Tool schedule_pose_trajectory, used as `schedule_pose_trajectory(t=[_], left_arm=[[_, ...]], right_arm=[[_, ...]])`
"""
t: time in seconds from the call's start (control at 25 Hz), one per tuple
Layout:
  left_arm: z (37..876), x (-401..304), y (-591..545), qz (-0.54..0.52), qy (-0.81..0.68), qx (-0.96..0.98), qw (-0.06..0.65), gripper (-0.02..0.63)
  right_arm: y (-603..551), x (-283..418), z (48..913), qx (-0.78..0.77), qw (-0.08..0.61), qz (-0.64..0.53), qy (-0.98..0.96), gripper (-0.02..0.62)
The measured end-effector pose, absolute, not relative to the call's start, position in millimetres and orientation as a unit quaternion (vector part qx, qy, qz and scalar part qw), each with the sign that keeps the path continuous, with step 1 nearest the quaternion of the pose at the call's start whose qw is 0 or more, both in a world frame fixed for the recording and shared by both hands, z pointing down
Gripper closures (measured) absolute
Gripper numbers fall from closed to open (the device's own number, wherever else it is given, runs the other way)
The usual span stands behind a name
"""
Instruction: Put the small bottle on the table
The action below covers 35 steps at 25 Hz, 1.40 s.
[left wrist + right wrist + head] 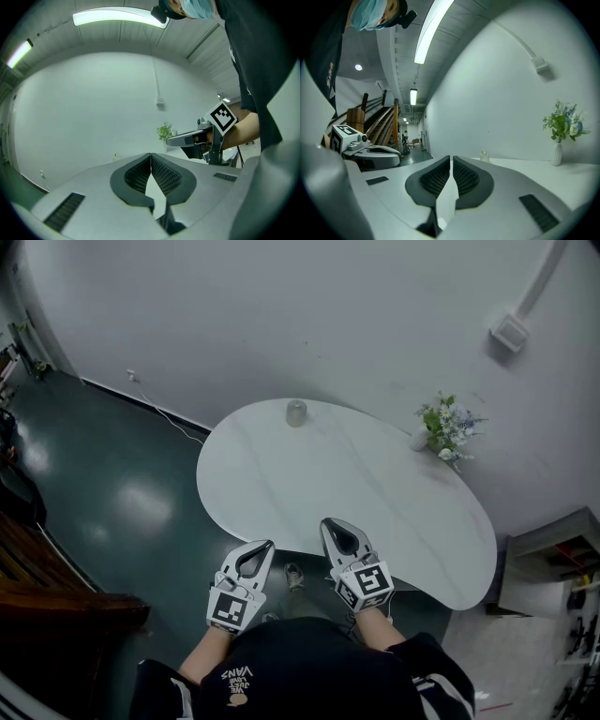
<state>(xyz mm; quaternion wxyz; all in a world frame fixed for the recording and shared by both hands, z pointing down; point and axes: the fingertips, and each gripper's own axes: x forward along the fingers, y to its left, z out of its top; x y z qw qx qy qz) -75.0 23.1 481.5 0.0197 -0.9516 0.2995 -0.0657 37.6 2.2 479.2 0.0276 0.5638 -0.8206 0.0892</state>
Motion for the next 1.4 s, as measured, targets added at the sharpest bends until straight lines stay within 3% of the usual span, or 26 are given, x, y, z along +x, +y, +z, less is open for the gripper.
schedule_pose_trajectory(t=[1.4], left_arm=[[492.1, -117.5, 100.8, -0.065, 0.314, -0.947, 0.011, 0.586]], right_arm=[[96.0, 12.9, 501.1, 0.576, 0.054, 0.113, -0.808, 0.548]])
